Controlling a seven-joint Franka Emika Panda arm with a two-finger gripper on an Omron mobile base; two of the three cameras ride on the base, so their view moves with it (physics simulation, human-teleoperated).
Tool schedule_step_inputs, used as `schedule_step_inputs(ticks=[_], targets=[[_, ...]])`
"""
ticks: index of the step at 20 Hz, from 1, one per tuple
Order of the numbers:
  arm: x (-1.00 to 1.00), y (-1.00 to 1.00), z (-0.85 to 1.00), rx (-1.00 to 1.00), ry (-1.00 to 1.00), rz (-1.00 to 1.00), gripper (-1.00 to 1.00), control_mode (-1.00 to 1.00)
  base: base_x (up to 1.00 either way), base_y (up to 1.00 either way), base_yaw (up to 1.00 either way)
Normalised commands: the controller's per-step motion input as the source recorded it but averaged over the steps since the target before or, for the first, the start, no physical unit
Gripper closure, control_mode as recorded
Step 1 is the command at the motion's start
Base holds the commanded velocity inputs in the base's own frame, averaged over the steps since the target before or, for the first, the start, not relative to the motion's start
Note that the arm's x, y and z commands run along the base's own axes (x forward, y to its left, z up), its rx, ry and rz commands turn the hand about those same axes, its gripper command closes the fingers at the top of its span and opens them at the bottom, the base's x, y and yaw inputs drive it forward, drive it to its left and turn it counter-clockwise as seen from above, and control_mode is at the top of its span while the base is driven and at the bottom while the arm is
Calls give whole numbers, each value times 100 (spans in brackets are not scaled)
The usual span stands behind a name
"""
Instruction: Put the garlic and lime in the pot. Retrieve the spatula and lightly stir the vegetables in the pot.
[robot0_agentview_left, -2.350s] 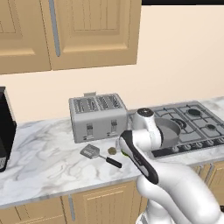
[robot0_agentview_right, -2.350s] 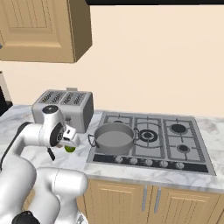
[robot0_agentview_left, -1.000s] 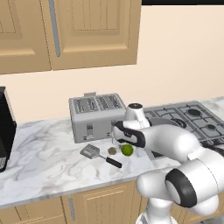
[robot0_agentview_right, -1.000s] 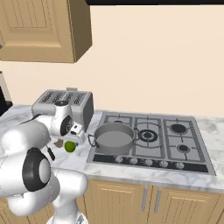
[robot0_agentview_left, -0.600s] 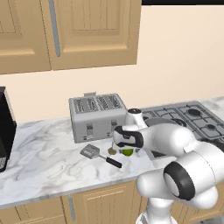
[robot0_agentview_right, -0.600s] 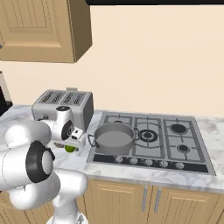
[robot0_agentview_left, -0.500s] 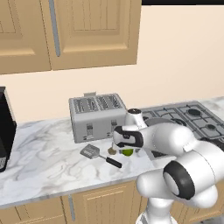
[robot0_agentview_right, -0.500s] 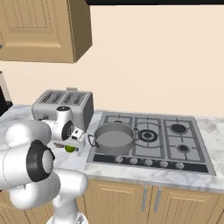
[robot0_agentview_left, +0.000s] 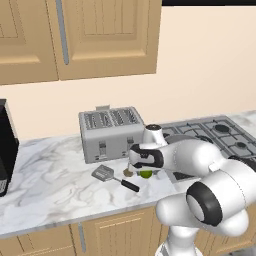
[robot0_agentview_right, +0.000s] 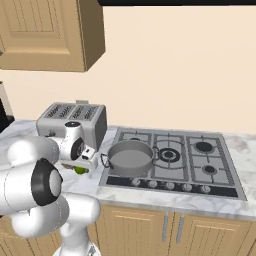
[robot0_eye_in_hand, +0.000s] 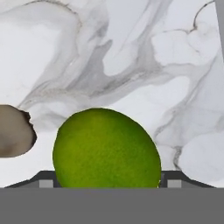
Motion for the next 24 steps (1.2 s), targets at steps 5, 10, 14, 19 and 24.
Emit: schedule_step_inputs(ticks=[5,10,14,19,24], targets=[[-3,0,0,0,-1,0,100,-100,0,0,0],[-41,0,36,0,-11,0,100,-100,0,0,0],[-59,0,73,0,-11,0,100,-100,0,0,0],[-25,-7,85,0,-10,0,100,-100,0,0,0],[0,-39,72,3,-7,-10,100,-100,0,0,0]])
